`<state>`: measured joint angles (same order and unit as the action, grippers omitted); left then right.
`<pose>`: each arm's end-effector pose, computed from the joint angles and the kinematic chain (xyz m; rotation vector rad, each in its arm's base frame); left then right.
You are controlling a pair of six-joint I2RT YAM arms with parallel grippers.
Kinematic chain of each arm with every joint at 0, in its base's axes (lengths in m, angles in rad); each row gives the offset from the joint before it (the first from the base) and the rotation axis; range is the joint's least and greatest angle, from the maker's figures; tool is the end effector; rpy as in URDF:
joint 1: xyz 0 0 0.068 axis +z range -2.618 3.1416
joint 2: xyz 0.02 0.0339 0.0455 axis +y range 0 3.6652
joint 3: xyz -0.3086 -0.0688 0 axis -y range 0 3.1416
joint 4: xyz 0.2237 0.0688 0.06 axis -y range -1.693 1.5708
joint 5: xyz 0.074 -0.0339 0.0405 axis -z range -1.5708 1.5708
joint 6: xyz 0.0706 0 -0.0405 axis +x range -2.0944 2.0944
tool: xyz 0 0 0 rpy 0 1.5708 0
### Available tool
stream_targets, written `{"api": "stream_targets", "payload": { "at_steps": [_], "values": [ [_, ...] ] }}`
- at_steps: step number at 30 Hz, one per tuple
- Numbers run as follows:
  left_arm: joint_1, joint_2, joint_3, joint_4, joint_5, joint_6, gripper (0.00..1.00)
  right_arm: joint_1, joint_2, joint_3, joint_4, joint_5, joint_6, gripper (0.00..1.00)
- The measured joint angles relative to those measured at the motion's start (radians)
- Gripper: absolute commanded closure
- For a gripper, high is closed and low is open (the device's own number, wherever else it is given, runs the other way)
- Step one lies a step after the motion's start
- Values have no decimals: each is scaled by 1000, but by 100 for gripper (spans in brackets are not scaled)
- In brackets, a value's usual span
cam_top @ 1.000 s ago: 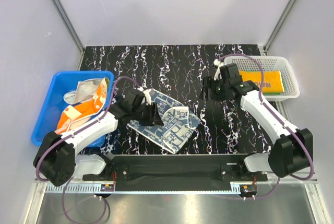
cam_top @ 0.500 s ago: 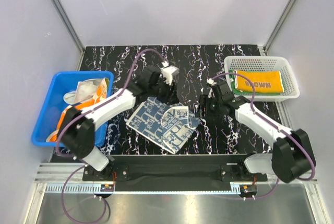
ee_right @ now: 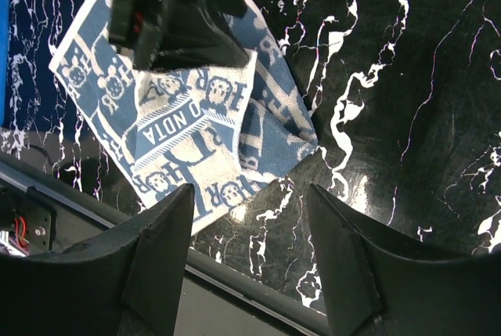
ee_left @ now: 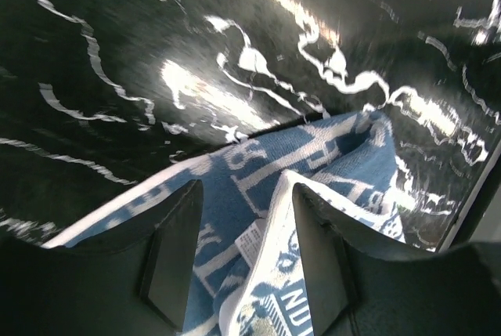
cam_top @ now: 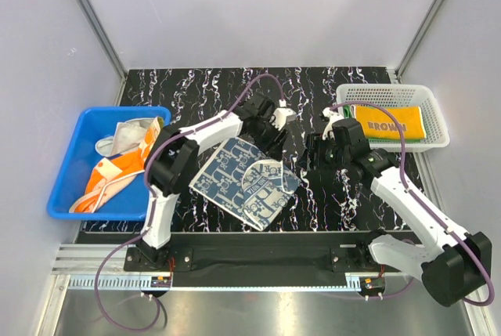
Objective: Fold and stack the towels
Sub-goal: Flatten out the crumpled towel
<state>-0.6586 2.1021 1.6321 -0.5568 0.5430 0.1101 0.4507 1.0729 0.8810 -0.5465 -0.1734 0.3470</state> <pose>0.3514 -0.3181 0.2167 1.1725 2.3556 -0.9011 0.1836 0.1024 0.3042 -0.2139 2.3633 0.5970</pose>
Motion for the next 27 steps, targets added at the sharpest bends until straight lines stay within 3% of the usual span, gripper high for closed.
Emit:
{"api": "stream_targets", "payload": {
  "at_steps": [3,6,7,10,15,18,23,27],
  "values": [
    [-11,31,6,-44,21,22,47,0,1,0,-6,0,-7,34],
    [-17,46,6,-77,46,36,59,0,5,0,-6,0,-12,34],
    [-19,47,6,-86,56,40,76,0,9,0,-6,0,-14,34],
    [-21,46,5,-90,87,40,98,0,24,2,-5,0,-15,35],
    [-9,1,-37,-28,106,-25,100,0,51,3,-1,-1,-14,36],
    [48,-137,-175,90,101,-143,100,0,90,23,7,-5,-18,37],
    [326,-443,-472,378,65,-406,100,0,224,96,64,-30,-33,40],
    [474,-480,-534,477,4,-517,100,0,350,151,152,-60,-60,45]
  ]
}}
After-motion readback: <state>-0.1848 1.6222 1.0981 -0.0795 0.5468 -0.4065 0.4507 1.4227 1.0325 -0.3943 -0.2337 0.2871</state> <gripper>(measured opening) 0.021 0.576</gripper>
